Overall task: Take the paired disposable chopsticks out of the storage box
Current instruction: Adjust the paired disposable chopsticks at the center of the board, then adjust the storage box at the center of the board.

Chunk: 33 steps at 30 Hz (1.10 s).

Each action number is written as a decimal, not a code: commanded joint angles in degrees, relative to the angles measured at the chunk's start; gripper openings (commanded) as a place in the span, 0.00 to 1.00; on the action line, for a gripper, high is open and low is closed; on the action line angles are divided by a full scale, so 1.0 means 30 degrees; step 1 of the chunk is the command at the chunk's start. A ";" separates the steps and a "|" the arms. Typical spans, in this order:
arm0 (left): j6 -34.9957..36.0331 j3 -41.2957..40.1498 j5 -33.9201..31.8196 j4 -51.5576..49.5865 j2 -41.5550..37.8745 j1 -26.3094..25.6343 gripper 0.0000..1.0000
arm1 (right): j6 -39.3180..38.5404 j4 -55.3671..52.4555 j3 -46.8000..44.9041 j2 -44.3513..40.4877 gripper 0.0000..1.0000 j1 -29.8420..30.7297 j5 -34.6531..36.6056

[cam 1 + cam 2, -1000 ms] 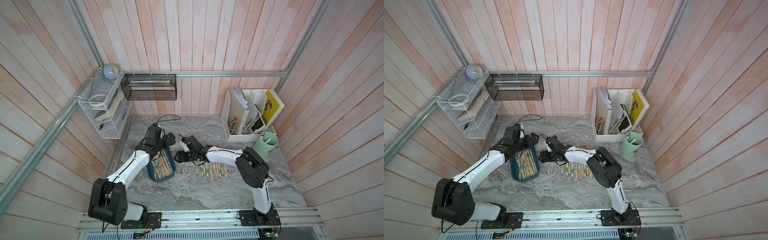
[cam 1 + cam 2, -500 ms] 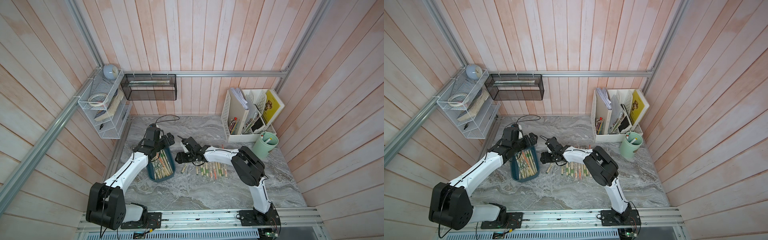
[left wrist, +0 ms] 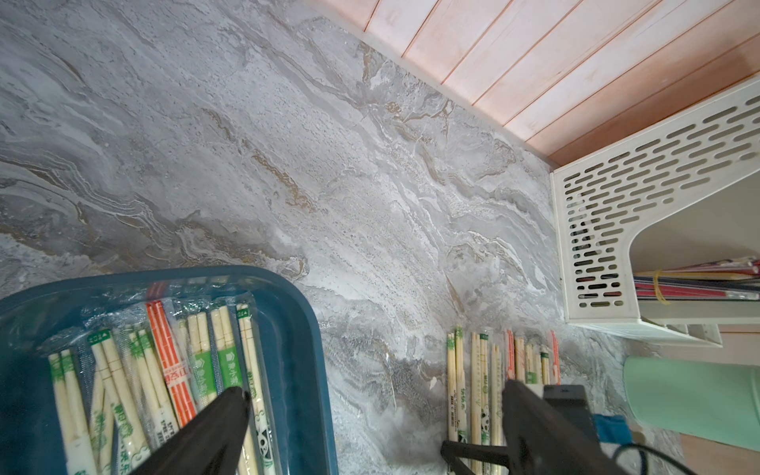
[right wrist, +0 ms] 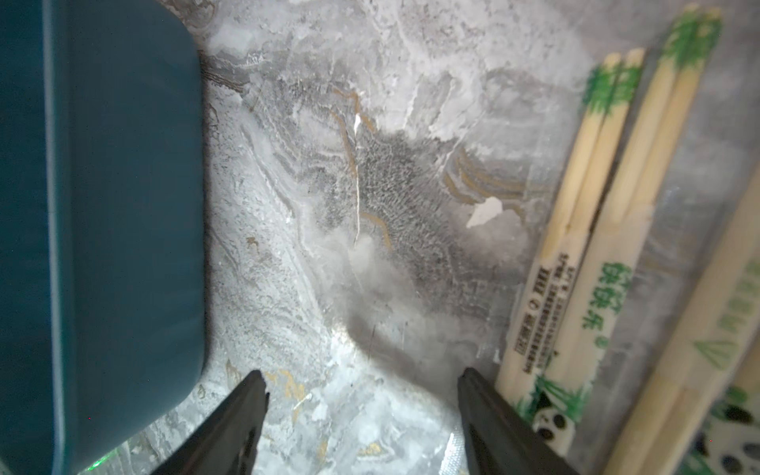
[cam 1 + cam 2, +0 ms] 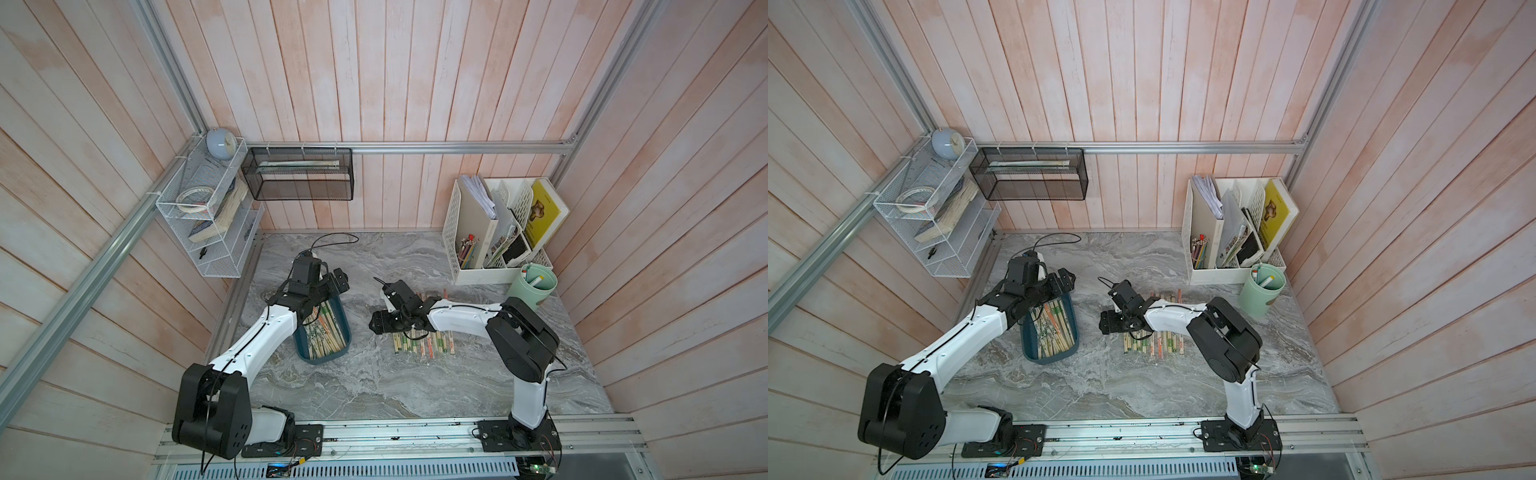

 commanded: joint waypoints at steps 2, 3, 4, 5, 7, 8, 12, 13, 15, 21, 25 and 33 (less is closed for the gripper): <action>-0.0078 -0.0254 -0.0086 0.0262 0.0587 0.0101 1.00 | -0.0464 -0.0140 0.0175 -0.0411 0.76 -0.0007 -0.1327; -0.0066 -0.0226 -0.0211 0.0273 0.0642 0.0096 1.00 | -0.0518 -0.0141 0.0380 -0.0359 0.76 0.0023 -0.1495; -0.0093 -0.0202 -0.0458 0.0264 0.0738 0.0095 1.00 | -0.0563 -0.0155 0.0600 -0.0280 0.76 0.0078 -0.1591; -0.0174 -0.0173 -0.0768 0.0218 0.0885 0.0124 1.00 | -0.0607 -0.0196 0.0842 -0.0143 0.76 0.0140 -0.1676; -0.0284 -0.0078 -0.1021 0.0264 0.1234 0.0255 1.00 | -0.0674 -0.0336 0.1420 0.0178 0.76 0.0311 -0.1745; -0.0325 -0.0030 -0.1143 0.0275 0.1500 0.0340 1.00 | -0.0707 -0.0444 0.1734 0.0410 0.76 0.0394 -0.1744; -0.0332 0.0240 -0.1198 0.0596 0.2546 0.0673 1.00 | -0.0831 -0.0827 0.2683 0.1232 0.76 0.0747 -0.1555; -0.0300 0.0352 -0.1183 0.0687 0.2810 0.0720 1.00 | -0.0828 -0.0912 0.2850 0.1408 0.76 0.0834 -0.1441; -0.0270 0.0511 -0.1212 0.0870 0.3318 0.0788 1.00 | -0.0828 -0.1012 0.3027 0.1687 0.76 0.0952 -0.1393; -0.0175 0.1149 -0.0126 0.1892 0.4793 0.0827 1.00 | -0.0916 -0.1312 0.3563 0.2220 0.76 0.1323 -0.1034; -0.0364 0.1584 0.1458 0.2913 0.5583 0.0806 1.00 | -0.1032 -0.1283 0.3847 0.2306 0.76 0.1741 -0.1122; -0.0584 0.3534 0.3027 0.3374 0.7481 -0.0518 1.00 | -0.1377 -0.0951 0.3789 0.1979 0.76 0.2396 -0.1349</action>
